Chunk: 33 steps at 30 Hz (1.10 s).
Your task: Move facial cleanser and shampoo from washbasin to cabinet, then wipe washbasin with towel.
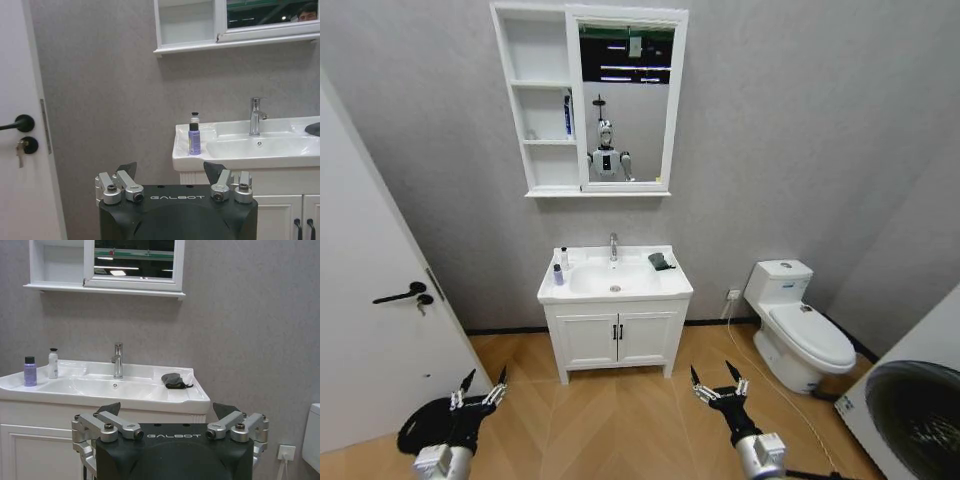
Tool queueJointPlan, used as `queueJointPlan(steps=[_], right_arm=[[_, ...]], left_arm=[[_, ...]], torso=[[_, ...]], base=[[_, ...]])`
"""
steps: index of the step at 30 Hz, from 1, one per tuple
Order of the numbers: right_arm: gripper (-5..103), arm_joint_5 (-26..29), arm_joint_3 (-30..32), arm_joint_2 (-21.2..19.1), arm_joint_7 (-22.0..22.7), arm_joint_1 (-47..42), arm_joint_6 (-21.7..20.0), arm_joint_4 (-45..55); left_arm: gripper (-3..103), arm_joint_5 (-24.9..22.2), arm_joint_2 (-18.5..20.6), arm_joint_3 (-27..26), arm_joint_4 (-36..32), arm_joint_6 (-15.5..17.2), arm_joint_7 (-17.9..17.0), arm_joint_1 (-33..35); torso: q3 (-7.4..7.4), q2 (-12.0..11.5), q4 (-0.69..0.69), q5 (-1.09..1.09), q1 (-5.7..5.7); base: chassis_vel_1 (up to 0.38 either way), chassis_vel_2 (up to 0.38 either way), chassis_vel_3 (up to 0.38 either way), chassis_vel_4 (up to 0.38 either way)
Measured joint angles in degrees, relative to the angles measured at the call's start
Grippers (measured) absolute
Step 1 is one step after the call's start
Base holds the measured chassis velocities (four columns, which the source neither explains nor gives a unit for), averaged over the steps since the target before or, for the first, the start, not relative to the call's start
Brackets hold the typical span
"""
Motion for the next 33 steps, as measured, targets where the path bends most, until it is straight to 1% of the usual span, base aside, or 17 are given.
queueJointPlan(steps=[2, 3, 4, 7, 8, 11, 13, 14, 17, 18, 20, 21, 24, 27, 30, 32, 33], right_arm=[[100, 0.0, -0.1, 0.0, 0.0, 0.1, 0.0, -0.2], [100, -0.4, -0.2, 0.1, 0.1, 0.4, 0.0, -0.6], [100, -0.5, -0.2, 0.1, 0.1, 0.5, 0.0, -1.0], [100, -0.6, -0.4, 0.1, 0.1, 0.8, 0.1, -1.3], [100, -0.6, -0.5, 0.1, 0.1, 0.9, 0.2, -1.5], [100, -0.5, -0.8, 0.0, 0.0, 1.3, 0.2, -1.8], [100, -0.5, -1.0, 0.0, 0.1, 1.7, 0.5, -2.0], [100, -0.9, -1.1, -0.1, 0.9, 2.0, 0.5, -2.1], [100, -1.5, -1.2, -0.1, 1.5, 2.3, 0.5, -2.3], [100, -1.8, -1.1, -0.1, 1.9, 2.5, 0.2, -2.5], [100, -1.8, -1.1, -0.1, 2.0, 2.6, 0.1, -2.6], [100, -1.7, -1.0, -0.2, 2.0, 2.7, 0.1, -2.8], [100, -1.4, -1.0, -0.2, 2.1, 2.7, 0.6, -2.9], [100, -1.3, -1.0, -0.2, 2.1, 2.5, 1.7, -3.0], [100, -1.3, -0.9, -0.2, 2.0, 2.0, 2.2, -3.0], [100, -1.5, -0.8, -0.3, 1.7, 1.3, 2.7, -3.0], [100, -1.8, -0.7, -0.3, 1.4, 1.0, 3.0, -3.0]], left_arm=[[78, 0.1, 0.0, 0.2, 0.1, 0.2, 0.0, -0.1], [75, 0.4, 0.0, 0.4, 0.3, 0.5, -0.3, -0.6], [77, 0.4, 0.0, 0.6, 0.5, 0.7, -0.5, -0.8], [78, 0.6, 0.1, 0.7, 0.7, 0.9, -0.6, -1.1], [78, 0.8, 0.2, 1.0, 0.9, 1.1, -0.7, -1.3], [79, 1.5, 0.1, 1.8, 1.1, 1.1, -0.8, -1.5], [79, 1.9, -0.1, 2.5, 1.3, 1.3, -0.8, -1.7], [79, 2.2, -0.1, 2.9, 1.3, 1.4, -0.9, -1.9], [79, 2.4, -0.1, 3.1, 1.4, 1.5, -0.9, -2.1], [79, 2.6, -0.1, 3.5, 1.7, 1.7, -0.9, -2.4], [79, 2.8, -0.1, 3.8, 1.8, 1.9, -1.0, -2.7], [79, 2.9, -0.1, 4.2, 1.9, 2.1, -1.1, -3.0], [79, 3.2, 0.0, 5.0, 2.2, 2.5, -1.3, -3.5], [79, 3.6, 0.1, 5.8, 2.3, 2.7, -1.4, -3.9], [79, 4.0, 0.2, 6.6, 2.5, 2.9, -1.6, -4.1], [79, 4.7, 0.2, 8.0, 2.9, 3.2, -1.8, -4.7], [79, 5.2, 0.0, 9.6, 3.4, 3.8, -2.2, -5.7]], torso=[[0.01, 0.0, 0.00, -0.03, 0.02], [-0.01, 0.0, -0.04, -0.05, 0.00], [-0.01, 0.0, -0.03, 0.01, -0.02], [0.01, 0.0, 0.00, 0.01, 0.03], [0.01, 0.0, -0.03, -0.06, 0.03], [0.00, 0.0, 0.00, 0.03, 0.00], [0.00, 0.0, -0.04, -0.08, 0.02], [-0.01, 0.0, -0.02, 0.00, -0.02], [-0.01, 0.0, 0.01, 0.04, -0.01], [0.00, 0.0, -0.02, -0.07, 0.02], [0.00, 0.0, -0.04, -0.05, 0.01], [0.00, 0.0, 0.00, 0.04, 0.00], [0.01, 0.0, -0.01, -0.05, 0.05], [-0.01, 0.0, -0.04, -0.01, 0.01], [0.01, 0.0, 0.00, -0.02, 0.05], [0.00, 0.0, -0.01, 0.00, 0.02], [-0.01, 0.0, -0.05, -0.05, -0.01]], base=[[-0.298, 0.309, 0.333, -0.320], [-0.358, 0.339, 0.387, -0.367], [-0.388, 0.404, 0.387, -0.381], [-0.364, 0.367, 0.379, -0.381], [-0.352, 0.360, 0.373, -0.341], [-0.354, 0.368, 0.354, -0.360], [-0.350, 0.363, 0.358, -0.363], [-0.350, 0.362, 0.363, -0.355], [-0.350, 0.352, 0.337, -0.355], [-0.325, 0.301, 0.322, -0.322], [-0.312, 0.301, 0.305, -0.315], [-0.300, 0.319, 0.305, -0.275], [-0.245, 0.254, 0.251, -0.259], [-0.228, 0.213, 0.198, -0.228], [-0.139, 0.171, 0.083, -0.118], [-0.052, 0.074, 0.057, -0.022], [0.000, 0.000, 0.000, 0.000]])
